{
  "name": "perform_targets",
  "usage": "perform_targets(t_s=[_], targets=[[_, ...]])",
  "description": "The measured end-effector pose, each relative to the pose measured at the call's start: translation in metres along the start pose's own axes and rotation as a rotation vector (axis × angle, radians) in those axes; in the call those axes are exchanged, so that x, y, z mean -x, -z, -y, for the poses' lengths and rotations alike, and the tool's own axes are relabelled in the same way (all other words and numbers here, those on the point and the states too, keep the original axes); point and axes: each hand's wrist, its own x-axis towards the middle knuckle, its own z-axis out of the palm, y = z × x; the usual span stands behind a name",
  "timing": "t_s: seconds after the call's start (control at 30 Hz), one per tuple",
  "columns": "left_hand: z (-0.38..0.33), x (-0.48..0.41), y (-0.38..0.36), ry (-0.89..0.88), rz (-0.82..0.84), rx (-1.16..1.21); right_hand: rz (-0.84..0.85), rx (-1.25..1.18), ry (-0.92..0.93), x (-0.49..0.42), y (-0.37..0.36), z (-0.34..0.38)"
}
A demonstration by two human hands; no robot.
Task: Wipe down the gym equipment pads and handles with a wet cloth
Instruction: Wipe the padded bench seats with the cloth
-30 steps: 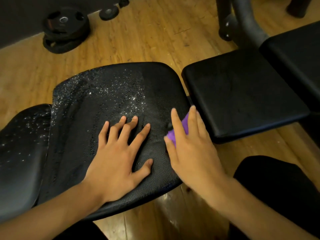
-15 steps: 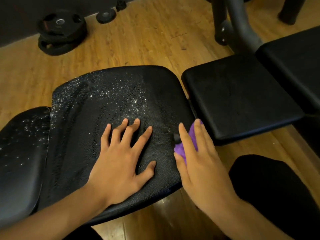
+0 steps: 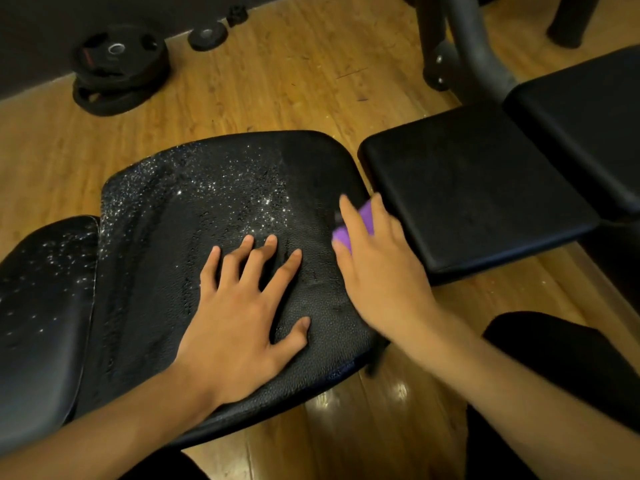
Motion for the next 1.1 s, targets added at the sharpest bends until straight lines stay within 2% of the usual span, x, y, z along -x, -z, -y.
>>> perform_targets(t_s=[0.07, 0.13, 0.23, 0.37, 0.43, 0.53, 0.6, 0.67, 0.83, 0.87, 0.93, 1.03, 1.1], targets=[[0.000, 0.000, 0.001, 0.003, 0.005, -0.003, 0.056, 0.033, 0.023, 0.038, 0.003, -0.002], [0.000, -0.001, 0.001, 0.004, 0.002, -0.006, 0.008, 0.083, 0.067, 0.028, 0.000, -0.006], [-0.001, -0.002, 0.001, 0.003, -0.001, 0.002, -0.052, 0.187, 0.153, -0.051, -0.007, 0.002], [-0.002, -0.004, 0.002, 0.015, -0.002, 0.020, -0.021, 0.182, 0.148, -0.151, -0.002, 0.025], [-0.003, -0.003, 0.002, 0.020, 0.007, 0.019, -0.019, 0.176, 0.124, -0.143, -0.007, 0.027], [-0.002, 0.000, 0.003, 0.027, 0.002, 0.021, -0.097, 0.148, 0.229, -0.060, -0.013, 0.021], [0.000, 0.000, 0.003, 0.027, -0.023, 0.047, -0.110, 0.100, 0.284, 0.006, -0.010, 0.014], [0.000, 0.000, 0.004, 0.032, -0.062, 0.068, -0.096, 0.028, 0.295, 0.036, -0.005, 0.004], [0.000, 0.001, 0.004, 0.069, -0.155, 0.099, -0.140, -0.391, 0.212, -0.004, 0.019, 0.013], [0.000, 0.001, 0.004, 0.077, -0.168, 0.108, -0.125, -0.415, 0.228, -0.011, 0.021, 0.017], [0.001, 0.003, 0.005, 0.080, -0.204, 0.133, -0.076, -0.255, 0.290, -0.012, 0.015, 0.018], [0.012, 0.011, 0.005, 0.092, -0.216, 0.118, -0.075, 0.214, 0.272, 0.012, -0.001, 0.016], [0.026, 0.019, 0.005, 0.118, -0.186, 0.089, -0.049, 0.287, 0.252, 0.034, -0.005, 0.018]])
